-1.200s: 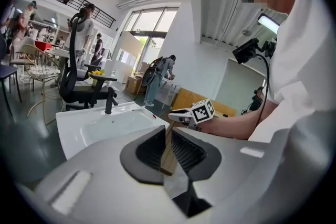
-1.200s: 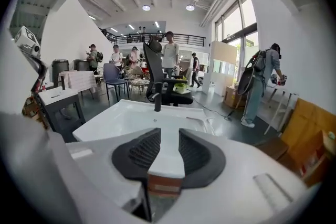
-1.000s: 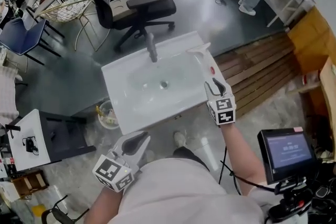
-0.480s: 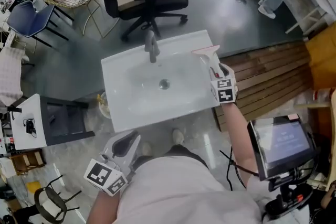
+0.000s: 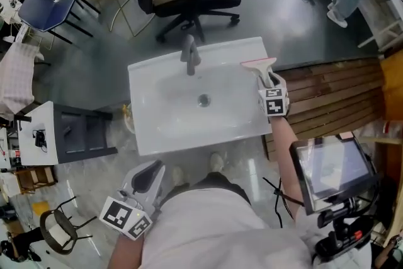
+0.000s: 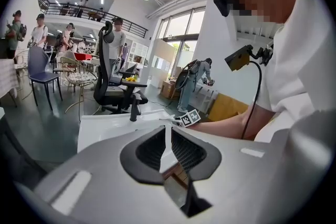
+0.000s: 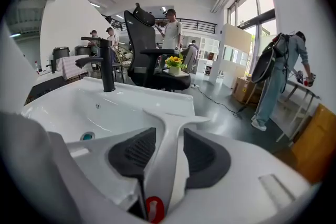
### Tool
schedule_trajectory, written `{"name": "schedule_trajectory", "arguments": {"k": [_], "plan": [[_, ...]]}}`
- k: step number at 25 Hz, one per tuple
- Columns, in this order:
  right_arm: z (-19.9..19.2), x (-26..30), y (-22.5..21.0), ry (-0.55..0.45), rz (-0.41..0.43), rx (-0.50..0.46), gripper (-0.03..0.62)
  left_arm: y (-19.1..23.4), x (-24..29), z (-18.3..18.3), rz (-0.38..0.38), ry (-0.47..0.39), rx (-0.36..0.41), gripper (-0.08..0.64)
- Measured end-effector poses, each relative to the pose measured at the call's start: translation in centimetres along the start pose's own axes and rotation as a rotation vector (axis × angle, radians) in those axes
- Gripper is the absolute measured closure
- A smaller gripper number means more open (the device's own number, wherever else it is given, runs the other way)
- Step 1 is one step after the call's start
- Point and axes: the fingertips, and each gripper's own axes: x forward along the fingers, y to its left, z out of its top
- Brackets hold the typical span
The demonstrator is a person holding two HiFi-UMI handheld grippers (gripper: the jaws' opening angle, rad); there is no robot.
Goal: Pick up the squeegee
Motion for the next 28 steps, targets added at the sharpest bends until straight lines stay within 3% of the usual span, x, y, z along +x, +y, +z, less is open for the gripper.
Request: {"name": "schedule_trajectory", "arguments": {"k": [8, 21, 28], "plan": [[0.2, 0.1, -0.6, 0.021, -0.035, 0.013, 0.491, 0.1, -1.1, 0.0, 0.039, 0.001, -0.029, 0.518], [0.2, -0.6, -2.2, 0.01, -0.059, 0.027, 0.495, 0.6, 0.0, 0.5, 0.023, -0.036, -0.014, 0.518], [1.4, -6.8, 2.3, -0.009, -0.082, 0.032, 0.495, 1.8, -5.6, -0.2, -0.024, -0.068, -0.004, 0.518]]}}
